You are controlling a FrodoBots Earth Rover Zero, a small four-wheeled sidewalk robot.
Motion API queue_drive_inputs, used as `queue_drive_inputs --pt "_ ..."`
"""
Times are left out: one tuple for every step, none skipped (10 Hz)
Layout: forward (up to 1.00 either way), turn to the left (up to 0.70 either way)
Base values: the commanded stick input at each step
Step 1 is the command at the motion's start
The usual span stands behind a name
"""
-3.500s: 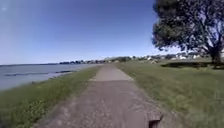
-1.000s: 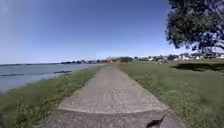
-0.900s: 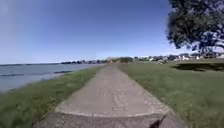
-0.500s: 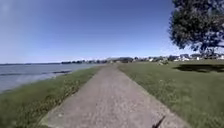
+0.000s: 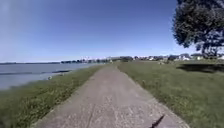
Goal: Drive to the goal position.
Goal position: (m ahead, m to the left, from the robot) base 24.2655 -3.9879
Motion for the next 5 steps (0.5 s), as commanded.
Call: queue_drive_inputs --pt "0.7 0.0" --pt "0.7 0.0" --pt "0.7 0.0" --pt "0.7 0.0" --pt "0.7 0.0"
